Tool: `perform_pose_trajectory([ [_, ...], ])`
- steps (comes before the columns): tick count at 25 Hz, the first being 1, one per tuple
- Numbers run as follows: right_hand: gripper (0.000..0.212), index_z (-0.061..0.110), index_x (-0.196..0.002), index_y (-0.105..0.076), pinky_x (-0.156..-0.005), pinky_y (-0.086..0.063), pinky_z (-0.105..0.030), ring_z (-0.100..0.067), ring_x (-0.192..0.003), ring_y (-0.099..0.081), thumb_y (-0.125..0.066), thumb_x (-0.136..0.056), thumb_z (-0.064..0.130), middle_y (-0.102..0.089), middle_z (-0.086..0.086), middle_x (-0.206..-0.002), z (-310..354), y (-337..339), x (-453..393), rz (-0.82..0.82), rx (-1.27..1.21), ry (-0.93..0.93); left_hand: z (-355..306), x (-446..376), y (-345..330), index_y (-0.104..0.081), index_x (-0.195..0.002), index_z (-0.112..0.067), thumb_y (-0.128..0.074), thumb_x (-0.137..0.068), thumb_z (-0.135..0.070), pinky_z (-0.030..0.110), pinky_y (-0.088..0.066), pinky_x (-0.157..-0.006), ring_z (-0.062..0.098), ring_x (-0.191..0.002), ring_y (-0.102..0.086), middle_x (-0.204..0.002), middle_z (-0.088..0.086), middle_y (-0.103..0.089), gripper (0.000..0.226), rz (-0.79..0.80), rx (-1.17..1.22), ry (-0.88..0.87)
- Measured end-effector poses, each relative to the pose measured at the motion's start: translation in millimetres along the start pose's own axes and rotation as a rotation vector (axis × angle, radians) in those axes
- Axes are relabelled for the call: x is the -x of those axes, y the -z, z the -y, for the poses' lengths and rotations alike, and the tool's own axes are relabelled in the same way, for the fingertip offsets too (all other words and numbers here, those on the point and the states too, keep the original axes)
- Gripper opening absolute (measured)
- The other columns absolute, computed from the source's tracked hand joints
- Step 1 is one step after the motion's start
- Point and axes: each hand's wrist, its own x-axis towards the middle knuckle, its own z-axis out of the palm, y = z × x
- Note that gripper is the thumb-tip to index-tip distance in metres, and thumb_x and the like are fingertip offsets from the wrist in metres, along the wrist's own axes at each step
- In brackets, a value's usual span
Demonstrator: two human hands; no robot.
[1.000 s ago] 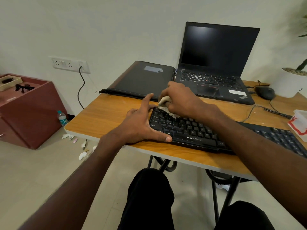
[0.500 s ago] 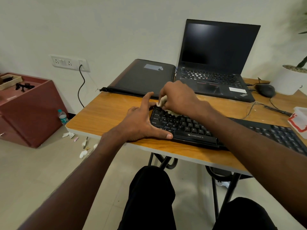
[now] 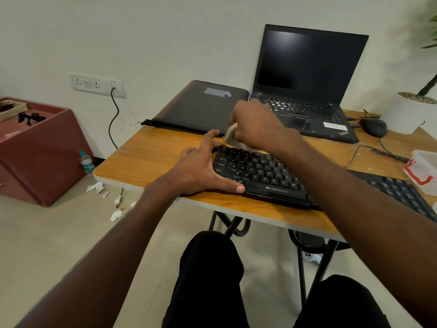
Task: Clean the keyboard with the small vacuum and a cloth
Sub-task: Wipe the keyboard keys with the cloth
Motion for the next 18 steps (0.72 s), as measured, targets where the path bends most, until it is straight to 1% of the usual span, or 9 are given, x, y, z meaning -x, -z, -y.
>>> perform_pose_trajectory([
  [3, 0.022, 0.025, -0.106, -0.081, -0.077, -0.058, -0.038, -0.021, -0.09, -0.068, -0.079, -0.085, 0.016, -0.074, -0.003, -0.095, 2, -6, 10, 0.1, -0.061, 0.013, 1, 1, 0, -0.007, -0.162, -0.039, -0.075, -0.036, -0.101, 0.056, -0.026, -0.127, 0.026, -0.152, -0.039, -0.163, -0.009, -0.045, 0.156, -0.016, -0.011, -0.011],
  [5, 0.015, 0.014, -0.103, -0.073, -0.072, -0.054, -0.038, -0.023, -0.087, -0.064, -0.076, -0.089, 0.016, -0.068, -0.006, -0.096, -5, -5, 13, 0.109, 0.049, -0.044, 0, 2, 0, -0.006, -0.163, -0.036, -0.072, -0.035, -0.102, 0.055, -0.021, -0.129, 0.022, -0.151, -0.039, -0.164, -0.009, -0.044, 0.159, -0.014, -0.026, -0.02],
  [7, 0.014, 0.012, -0.101, -0.062, -0.069, -0.049, -0.037, -0.025, -0.085, -0.058, -0.072, -0.092, 0.015, -0.059, -0.007, -0.094, -5, 0, 12, 0.088, 0.126, -0.065, 0, 1, 1, -0.008, -0.163, -0.037, -0.071, -0.033, -0.103, 0.054, -0.02, -0.129, 0.022, -0.152, -0.038, -0.164, -0.008, -0.044, 0.159, -0.008, -0.024, -0.014],
  [9, 0.018, 0.014, -0.107, -0.071, -0.067, -0.049, -0.035, -0.023, -0.084, -0.061, -0.073, -0.09, 0.018, -0.065, -0.007, -0.096, -3, 0, 12, 0.121, 0.101, -0.031, 0, 2, 1, -0.01, -0.163, -0.038, -0.072, -0.033, -0.103, 0.056, -0.023, -0.128, 0.025, -0.152, -0.036, -0.164, -0.007, -0.043, 0.158, -0.005, -0.022, -0.001],
  [10, 0.023, 0.019, -0.111, -0.075, -0.066, -0.05, -0.034, -0.022, -0.086, -0.064, -0.075, -0.088, 0.02, -0.069, -0.006, -0.099, -5, -1, 12, 0.149, 0.057, -0.03, 0, 2, 1, -0.011, -0.163, -0.038, -0.072, -0.033, -0.103, 0.056, -0.024, -0.128, 0.026, -0.152, -0.036, -0.164, -0.006, -0.043, 0.158, -0.002, -0.023, 0.001],
  [11, 0.027, 0.023, -0.113, -0.076, -0.067, -0.052, -0.034, -0.022, -0.088, -0.065, -0.077, -0.087, 0.023, -0.071, -0.006, -0.103, -9, -2, 14, 0.156, 0.026, -0.049, -1, 2, 1, -0.012, -0.163, -0.036, -0.073, -0.033, -0.101, 0.056, -0.024, -0.128, 0.025, -0.151, -0.037, -0.163, -0.006, -0.043, 0.158, 0.0, -0.032, 0.001],
  [13, 0.031, 0.021, -0.117, -0.073, -0.07, -0.052, -0.037, -0.025, -0.091, -0.064, -0.076, -0.087, 0.025, -0.069, -0.007, -0.107, -16, -2, 13, 0.135, 0.059, -0.119, -4, 2, 2, -0.013, -0.163, -0.034, -0.074, -0.035, -0.096, 0.054, -0.022, -0.128, 0.023, -0.149, -0.038, -0.163, -0.006, -0.043, 0.155, -0.003, -0.043, 0.002],
  [16, 0.026, 0.024, -0.108, -0.073, -0.072, -0.054, -0.038, -0.025, -0.092, -0.066, -0.08, -0.083, 0.026, -0.069, -0.006, -0.102, -5, -7, 6, 0.051, 0.043, -0.057, -4, 2, 2, -0.011, -0.164, -0.033, -0.075, -0.037, -0.097, 0.055, -0.022, -0.128, 0.023, -0.151, -0.038, -0.164, -0.007, -0.043, 0.156, 0.003, -0.04, 0.003],
  [18, 0.025, 0.028, -0.102, -0.076, -0.071, -0.055, -0.036, -0.024, -0.09, -0.067, -0.085, -0.078, 0.029, -0.071, -0.005, -0.099, 2, -8, 3, 0.066, -0.027, -0.035, -3, 2, 1, -0.009, -0.164, -0.034, -0.076, -0.038, -0.097, 0.056, -0.023, -0.128, 0.025, -0.153, -0.036, -0.165, -0.007, -0.042, 0.156, 0.004, -0.033, 0.003],
])
